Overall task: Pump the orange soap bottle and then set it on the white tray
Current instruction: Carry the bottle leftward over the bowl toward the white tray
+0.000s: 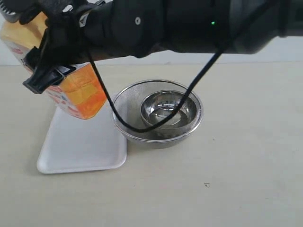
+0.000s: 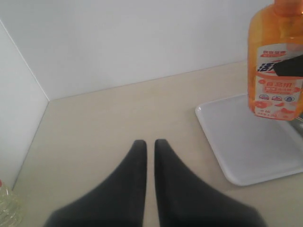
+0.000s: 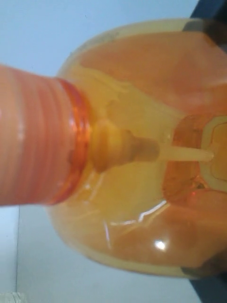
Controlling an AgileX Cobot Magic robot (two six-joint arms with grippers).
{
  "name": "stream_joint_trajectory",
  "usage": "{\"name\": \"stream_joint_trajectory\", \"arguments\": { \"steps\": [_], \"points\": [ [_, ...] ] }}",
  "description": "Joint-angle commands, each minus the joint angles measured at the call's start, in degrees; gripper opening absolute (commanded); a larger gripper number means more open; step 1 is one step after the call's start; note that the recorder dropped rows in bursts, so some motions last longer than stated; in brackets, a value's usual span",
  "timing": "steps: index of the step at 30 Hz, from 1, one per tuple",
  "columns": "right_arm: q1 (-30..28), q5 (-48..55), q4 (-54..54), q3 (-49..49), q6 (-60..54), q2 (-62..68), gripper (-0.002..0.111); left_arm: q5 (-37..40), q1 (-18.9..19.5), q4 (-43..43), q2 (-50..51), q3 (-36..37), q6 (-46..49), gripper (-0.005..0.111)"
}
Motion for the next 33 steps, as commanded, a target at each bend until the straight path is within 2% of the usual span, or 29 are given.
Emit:
{"name": "stream_joint_trajectory", "arguments": {
  "steps": [1,12,22,33],
  "points": [
    [0.2,-3.4,0.0,-4.7,0.9,1.5,0.000,0.0,0.2,-0.1,-0.4,0.3,0.0,0.005],
    [1.1,-4.0,6.1,-12.6,2.5,7.9,0.000,0.0,0.2,-0.1,-0.4,0.3,0.4,0.005],
    [1.1,-12.3,6.4,-13.0,3.4,11.0,0.000,0.0,0.2,-0.3,-0.4,0.3,0.4,0.005],
    [-0.1,-13.4,6.9,-13.0,3.7,14.2,0.000,0.0,0.2,-0.8,-0.4,0.3,0.4,0.005]
  ]
}}
